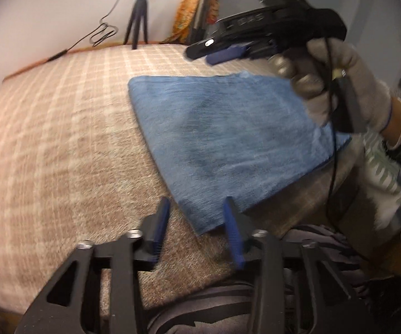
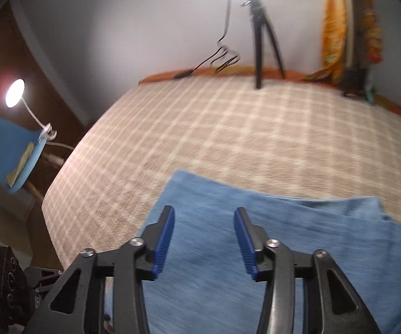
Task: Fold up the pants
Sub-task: 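Grasp the folded jeans edge with the right tool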
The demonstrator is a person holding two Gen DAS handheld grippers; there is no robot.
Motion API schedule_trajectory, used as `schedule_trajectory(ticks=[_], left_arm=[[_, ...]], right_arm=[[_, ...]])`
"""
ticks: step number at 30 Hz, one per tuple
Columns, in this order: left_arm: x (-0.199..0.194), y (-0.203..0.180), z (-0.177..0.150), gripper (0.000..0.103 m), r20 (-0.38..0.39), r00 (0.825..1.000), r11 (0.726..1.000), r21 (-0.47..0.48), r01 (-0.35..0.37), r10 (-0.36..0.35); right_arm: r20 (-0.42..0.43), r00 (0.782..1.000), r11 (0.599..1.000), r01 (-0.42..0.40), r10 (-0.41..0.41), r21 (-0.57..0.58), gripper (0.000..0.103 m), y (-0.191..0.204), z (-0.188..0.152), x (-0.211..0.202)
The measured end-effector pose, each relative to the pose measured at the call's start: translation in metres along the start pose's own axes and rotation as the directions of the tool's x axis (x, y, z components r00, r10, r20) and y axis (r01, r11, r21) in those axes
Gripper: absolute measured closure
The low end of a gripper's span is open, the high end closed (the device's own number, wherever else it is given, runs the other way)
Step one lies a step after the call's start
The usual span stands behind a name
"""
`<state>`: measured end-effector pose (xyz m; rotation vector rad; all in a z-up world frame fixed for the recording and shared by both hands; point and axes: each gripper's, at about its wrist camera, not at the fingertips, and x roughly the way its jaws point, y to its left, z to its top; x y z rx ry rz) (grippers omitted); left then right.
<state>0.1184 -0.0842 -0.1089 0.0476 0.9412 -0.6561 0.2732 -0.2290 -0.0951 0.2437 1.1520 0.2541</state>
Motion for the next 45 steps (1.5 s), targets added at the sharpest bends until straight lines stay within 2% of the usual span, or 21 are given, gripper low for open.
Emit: schedule_trajectory(ticks=[5,8,11,14,22,30,38,41,45], left_arm=[[0.0,0.006,0.005,0.056,0.021,1.0,0.998,-0.066,0.01,-0.009],[0.001,0.002,0.006,0.056,0.025,1.0,0.998,-0.061,0.001,0.001],[0.002,-0.004,0.006,0.056,0.024,1.0,0.999,-0.044,-0.017,0.018],[0.007,-0.008,0.005,0.056,0.018,0.999,0.999,-0.03,-0.034,0.034],[0.013,-0.02,0.006,0.056,0.025,0.998,0.998,0.017,-0.059,0.059],[0.018,-0.024,0.007,0.056,0.028,0.998,0.998,0.028,-0.055,0.054],[0.02,-0.028,0.009,0.056,0.032,0.998,0.998,0.037,-0.059,0.058],[0.017,-0.023,0.008,0.056,0.036,0.999,0.999,-0.002,-0.04,0.04],[0.013,-0.002,0.011,0.056,0.04,0.999,0.994,-0.105,0.011,-0.007]], right_arm=[[-0.098,0.995,1.0,-0.03,0.031,0.007,0.052,0.025,0.011,0.044],[-0.149,0.988,0.999,-0.035,0.037,0.011,0.05,0.037,0.016,0.06],[-0.205,0.979,1.0,-0.014,0.014,0.002,0.047,0.048,0.017,0.072],[-0.257,0.965,0.999,0.035,-0.043,-0.037,0.047,0.061,0.018,0.085],[-0.322,0.934,0.986,0.121,-0.153,-0.119,0.046,0.082,0.021,0.109],[-0.347,0.917,0.976,0.153,-0.198,-0.152,0.047,0.087,0.022,0.117],[-0.356,0.902,0.962,0.181,-0.245,-0.204,0.059,0.1,0.026,0.131],[-0.349,0.901,0.959,0.191,-0.255,-0.209,0.071,0.098,0.026,0.131],[-0.33,0.918,0.969,0.168,-0.22,-0.179,0.092,0.085,0.025,0.123]])
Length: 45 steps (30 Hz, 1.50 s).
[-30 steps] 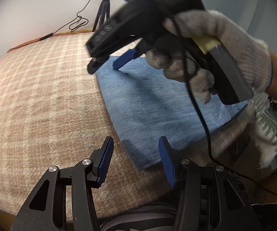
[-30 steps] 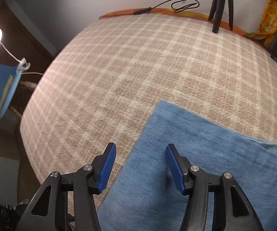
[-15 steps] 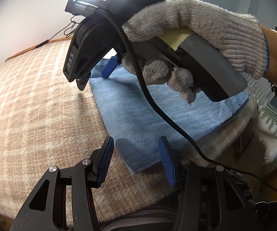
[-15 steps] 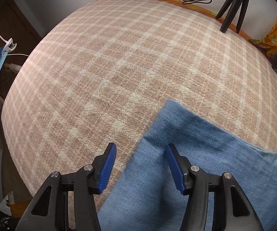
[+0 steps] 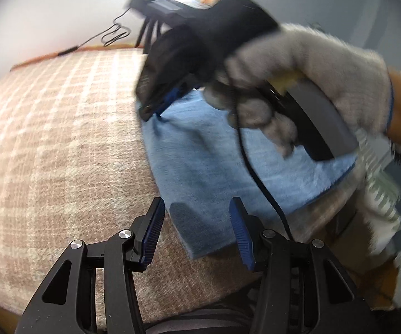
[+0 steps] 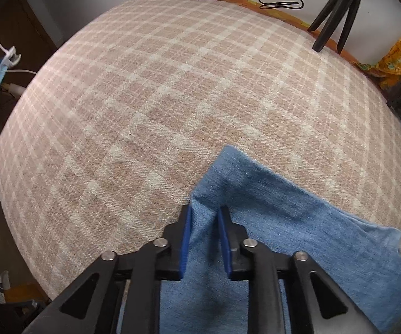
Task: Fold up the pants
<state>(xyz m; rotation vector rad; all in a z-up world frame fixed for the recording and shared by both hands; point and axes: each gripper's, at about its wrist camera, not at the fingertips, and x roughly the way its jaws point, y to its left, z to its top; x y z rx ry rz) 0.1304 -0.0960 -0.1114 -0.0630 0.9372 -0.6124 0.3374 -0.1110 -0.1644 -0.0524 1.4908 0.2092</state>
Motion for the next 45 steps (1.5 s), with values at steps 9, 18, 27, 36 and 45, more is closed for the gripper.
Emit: schedule_trajectory(ticks=[9,18,27,36,45], left_arm=[[0.014,0.022,0.011,0.056,-0.04,0.999,0.991,-0.133,0.03,-0.036],[0.032,0.01,0.022,0.086,-0.016,0.996,0.985,-0.153,0.085,-0.089],[0.019,-0.023,0.038,0.091,0.074,0.996,0.997,-0.05,0.054,-0.05],[0.017,-0.054,0.038,0.091,0.113,0.993,0.999,0.04,0.02,-0.025],[0.021,-0.076,0.047,0.091,0.112,0.993,0.998,0.064,0.03,-0.037]], right_arm=[[0.127,0.983,0.987,-0.142,0.131,0.08,0.103,-0.029,-0.015,-0.027],[0.214,0.956,0.966,-0.229,0.2,0.122,0.103,-0.051,-0.033,-0.055],[0.181,0.966,0.969,-0.211,0.186,0.13,0.061,-0.054,-0.031,-0.06],[0.106,0.975,0.971,-0.206,0.194,0.118,0.046,-0.045,-0.031,-0.056],[0.139,0.983,0.98,-0.138,0.118,0.146,0.084,-0.064,-0.048,-0.064]])
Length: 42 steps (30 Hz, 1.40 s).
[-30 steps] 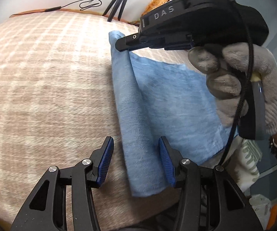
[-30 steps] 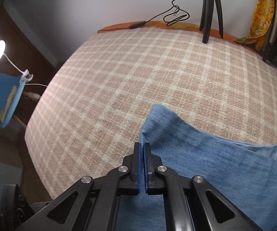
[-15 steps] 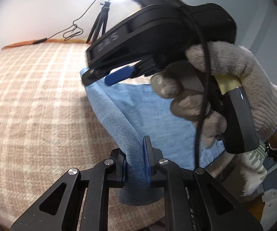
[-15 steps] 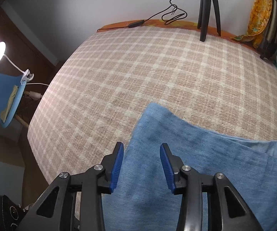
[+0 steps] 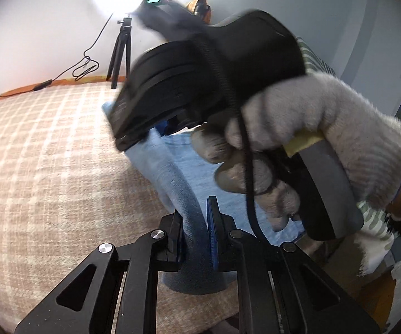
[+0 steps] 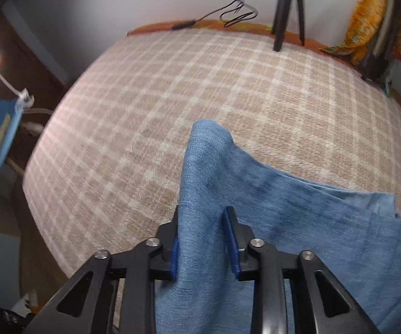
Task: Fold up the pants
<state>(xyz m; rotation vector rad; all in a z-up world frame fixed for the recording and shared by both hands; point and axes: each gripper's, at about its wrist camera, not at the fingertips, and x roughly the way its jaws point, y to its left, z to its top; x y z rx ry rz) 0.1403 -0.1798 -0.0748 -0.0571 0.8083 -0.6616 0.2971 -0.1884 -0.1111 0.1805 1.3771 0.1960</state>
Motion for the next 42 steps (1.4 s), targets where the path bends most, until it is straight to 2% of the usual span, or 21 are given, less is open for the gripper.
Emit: schedule_trajectory(ticks=[1,4,10,12,16,22,25,27,29,32,34,36,39,42], left_arm=[[-0.001,0.0,0.0,0.091,-0.001,1.0,1.0,0.0,0.006,-0.006],[0.001,-0.008,0.003,0.091,-0.012,1.0,1.0,0.017,0.018,-0.018],[0.009,-0.026,0.009,0.086,-0.012,1.0,0.999,0.037,0.014,-0.014],[0.012,-0.032,0.012,0.084,-0.016,0.999,0.999,0.033,0.043,-0.043],[0.013,-0.042,0.018,0.072,-0.02,0.996,0.994,0.06,0.089,-0.088],[0.024,-0.073,0.025,0.07,-0.047,0.987,0.981,0.112,0.157,-0.153],[0.027,-0.085,0.029,0.065,-0.054,0.979,0.972,0.122,0.2,-0.195],[0.026,-0.088,0.028,0.059,-0.062,0.971,0.963,0.127,0.237,-0.231],[0.025,-0.088,0.027,0.058,-0.067,0.968,0.958,0.14,0.249,-0.242],[0.026,-0.079,0.023,0.058,-0.081,0.97,0.959,0.155,0.237,-0.227],[0.028,-0.074,0.02,0.058,-0.096,0.973,0.963,0.151,0.222,-0.209],[0.038,-0.069,0.017,0.058,-0.132,0.973,0.969,0.135,0.209,-0.191],[0.049,-0.073,0.008,0.058,-0.152,0.98,0.974,0.166,0.156,-0.132],[0.068,-0.079,0.004,0.058,-0.194,0.973,0.973,0.167,0.161,-0.128]], right_arm=[[0.024,1.0,1.0,-0.018,0.018,0.02,0.09,-0.006,-0.002,-0.006],[0.103,0.993,0.995,-0.073,0.066,0.069,0.097,-0.027,-0.013,-0.023],[0.213,0.969,0.974,-0.158,0.121,0.165,0.099,-0.072,-0.038,-0.053],[0.232,0.964,0.967,-0.177,0.132,0.184,0.099,-0.087,-0.044,-0.06],[0.266,0.955,0.966,-0.184,0.132,0.181,0.099,-0.108,-0.051,-0.078],[0.28,0.956,0.97,-0.143,0.084,0.196,0.101,-0.135,-0.062,-0.093],[0.278,0.96,0.98,-0.092,0.041,0.174,0.101,-0.147,-0.068,-0.101],[0.27,0.963,0.985,-0.045,-0.001,0.167,0.101,-0.159,-0.075,-0.105],[0.249,0.967,0.986,0.019,-0.06,0.164,0.101,-0.172,-0.082,-0.107],[0.217,0.965,0.983,0.123,-0.15,0.134,0.101,-0.186,-0.09,-0.107],[0.202,0.962,0.98,0.161,-0.182,0.118,0.101,-0.194,-0.094,-0.107],[0.195,0.964,0.98,0.157,-0.179,0.124,0.101,-0.205,-0.096,-0.108],[0.203,0.967,0.981,0.129,-0.156,0.142,0.101,-0.219,-0.096,-0.109],[0.188,0.97,0.984,0.132,-0.153,0.121,0.101,-0.224,-0.1,-0.098]])
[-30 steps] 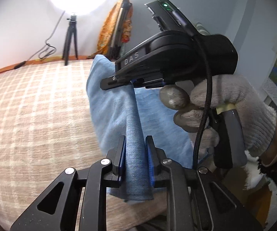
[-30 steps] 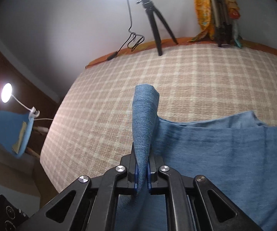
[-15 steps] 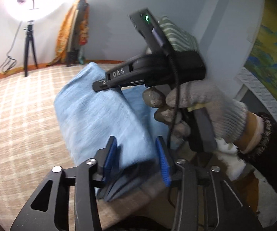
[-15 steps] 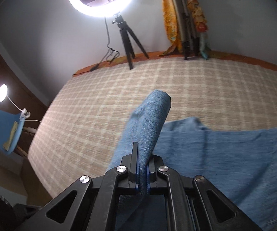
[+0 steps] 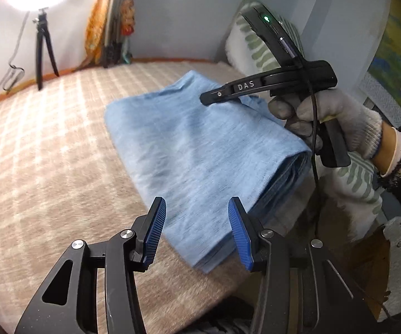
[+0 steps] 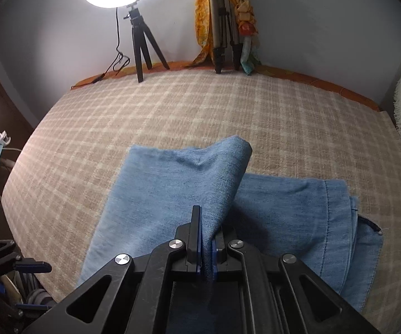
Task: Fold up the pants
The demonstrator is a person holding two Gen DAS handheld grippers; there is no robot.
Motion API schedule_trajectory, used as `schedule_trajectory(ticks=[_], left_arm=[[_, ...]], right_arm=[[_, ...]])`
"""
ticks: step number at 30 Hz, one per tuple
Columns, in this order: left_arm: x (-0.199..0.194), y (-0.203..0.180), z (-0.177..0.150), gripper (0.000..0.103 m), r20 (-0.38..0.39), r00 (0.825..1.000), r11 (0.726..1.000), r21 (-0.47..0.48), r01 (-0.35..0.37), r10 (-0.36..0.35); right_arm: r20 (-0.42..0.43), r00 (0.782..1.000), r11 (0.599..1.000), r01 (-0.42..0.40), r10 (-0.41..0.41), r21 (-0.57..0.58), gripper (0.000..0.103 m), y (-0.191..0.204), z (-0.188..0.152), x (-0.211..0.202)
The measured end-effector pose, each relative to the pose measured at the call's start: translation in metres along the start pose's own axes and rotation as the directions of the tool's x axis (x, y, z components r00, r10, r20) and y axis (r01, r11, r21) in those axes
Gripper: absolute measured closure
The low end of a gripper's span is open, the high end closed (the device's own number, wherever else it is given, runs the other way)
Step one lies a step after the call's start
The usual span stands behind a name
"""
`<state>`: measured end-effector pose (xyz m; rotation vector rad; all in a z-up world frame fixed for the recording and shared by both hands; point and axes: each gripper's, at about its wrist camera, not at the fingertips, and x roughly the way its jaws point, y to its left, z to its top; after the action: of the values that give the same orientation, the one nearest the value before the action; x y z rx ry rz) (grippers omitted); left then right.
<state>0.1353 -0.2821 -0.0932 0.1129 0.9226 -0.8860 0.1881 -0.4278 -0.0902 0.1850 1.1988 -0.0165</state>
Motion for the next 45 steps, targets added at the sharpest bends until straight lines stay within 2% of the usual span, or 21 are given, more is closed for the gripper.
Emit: schedule_trajectory(ticks=[2,4,8,10,14,18,22,28,31,38,45], left_arm=[[0.013,-0.009,0.0,0.058,-0.036,0.999,1.0,0.031,0.003,-0.001],[0.031,-0.022,-0.002,0.058,-0.109,0.994,0.996,0.089,0.012,-0.002],[0.04,-0.038,-0.004,0.058,-0.158,0.987,0.986,0.163,0.028,-0.001],[0.036,-0.041,-0.001,0.058,-0.148,0.989,0.986,0.166,0.027,-0.002],[0.018,-0.03,0.013,0.058,-0.074,0.997,0.996,0.087,0.035,-0.028],[0.001,-0.015,0.029,0.058,-0.001,0.999,0.995,0.087,-0.037,0.038],[-0.002,-0.001,0.035,0.058,0.031,0.995,0.993,0.076,-0.095,0.093],[0.009,-0.006,0.029,0.058,0.027,0.994,0.99,0.09,-0.109,0.107],[0.019,-0.016,0.03,0.058,0.012,0.995,0.989,0.11,-0.099,0.098],[0.035,-0.044,0.029,0.058,-0.016,0.996,0.978,0.189,-0.087,0.092],[0.058,-0.056,0.031,0.058,-0.045,0.994,0.978,0.188,-0.086,0.096]], right_arm=[[-0.025,1.0,1.0,0.004,-0.004,0.006,0.1,-0.003,-0.005,0.008],[-0.031,0.999,0.999,-0.016,0.017,0.032,0.1,-0.009,-0.008,0.014],[-0.016,0.996,0.989,-0.081,0.084,0.124,0.099,-0.028,-0.01,0.015],[0.004,0.997,0.989,-0.077,0.077,0.123,0.099,-0.027,-0.011,0.012],[0.049,0.999,0.996,-0.024,0.019,0.087,0.1,-0.018,-0.018,0.0],[0.058,0.998,0.999,0.029,-0.032,0.04,0.101,-0.017,-0.019,-0.011],[0.063,0.994,0.995,0.094,-0.095,0.01,0.101,-0.03,-0.016,-0.029],[0.079,0.976,0.979,0.202,-0.203,0.02,0.101,-0.062,-0.016,-0.055],[0.072,0.973,0.976,0.215,-0.217,0.045,0.101,-0.081,-0.019,-0.061],[0.051,0.966,0.967,0.254,-0.255,0.033,0.102,-0.092,-0.026,-0.053],[0.039,0.956,0.957,0.288,-0.29,0.044,0.102,-0.107,-0.026,-0.039]])
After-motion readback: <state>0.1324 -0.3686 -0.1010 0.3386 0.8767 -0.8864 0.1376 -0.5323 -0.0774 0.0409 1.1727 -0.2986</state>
